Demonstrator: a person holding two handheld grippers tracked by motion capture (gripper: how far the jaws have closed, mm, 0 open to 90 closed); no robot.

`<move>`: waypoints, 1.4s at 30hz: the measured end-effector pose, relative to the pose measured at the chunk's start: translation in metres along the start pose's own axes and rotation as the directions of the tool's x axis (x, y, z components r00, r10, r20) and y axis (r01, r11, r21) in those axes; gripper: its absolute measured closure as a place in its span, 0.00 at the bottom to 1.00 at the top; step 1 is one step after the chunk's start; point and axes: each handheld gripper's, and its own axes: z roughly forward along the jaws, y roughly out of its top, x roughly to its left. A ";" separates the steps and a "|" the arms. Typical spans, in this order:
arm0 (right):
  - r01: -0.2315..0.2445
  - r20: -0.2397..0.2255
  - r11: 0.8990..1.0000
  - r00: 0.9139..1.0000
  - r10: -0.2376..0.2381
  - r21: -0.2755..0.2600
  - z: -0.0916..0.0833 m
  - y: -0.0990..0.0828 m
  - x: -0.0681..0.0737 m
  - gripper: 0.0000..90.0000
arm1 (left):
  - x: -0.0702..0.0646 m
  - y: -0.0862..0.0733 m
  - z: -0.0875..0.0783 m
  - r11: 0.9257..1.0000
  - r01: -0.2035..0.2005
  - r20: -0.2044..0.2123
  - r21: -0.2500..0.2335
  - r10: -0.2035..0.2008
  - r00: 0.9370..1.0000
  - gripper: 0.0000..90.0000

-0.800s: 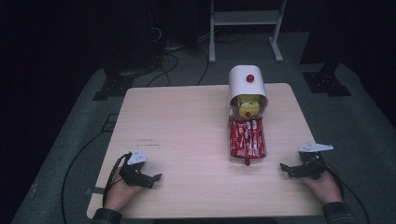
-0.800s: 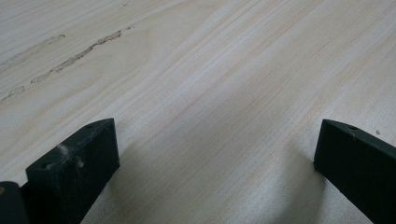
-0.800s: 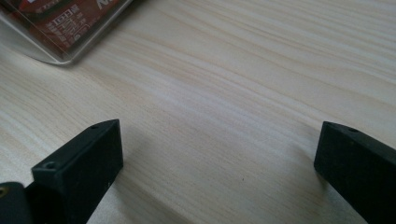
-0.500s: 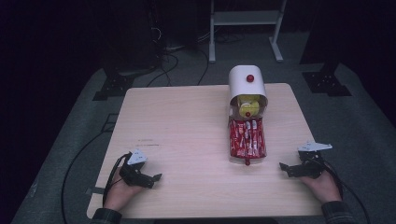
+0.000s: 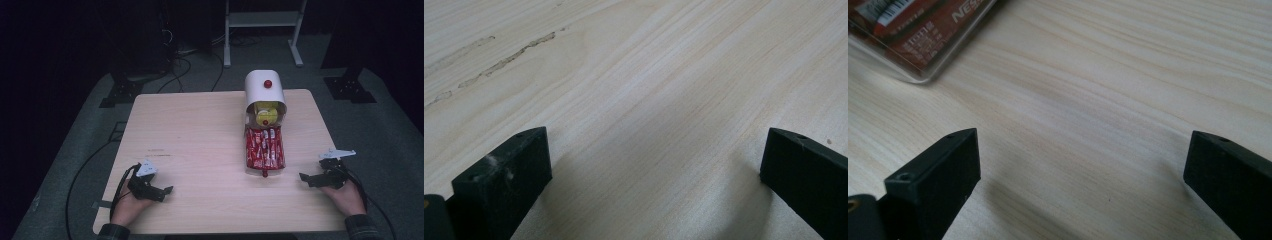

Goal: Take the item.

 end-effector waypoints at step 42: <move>0.005 -0.079 0.993 0.997 -0.014 -0.115 -0.027 0.049 0.013 0.07 | 0.000 0.000 -0.001 1.000 0.005 -0.004 0.003 -0.005 1.000 0.00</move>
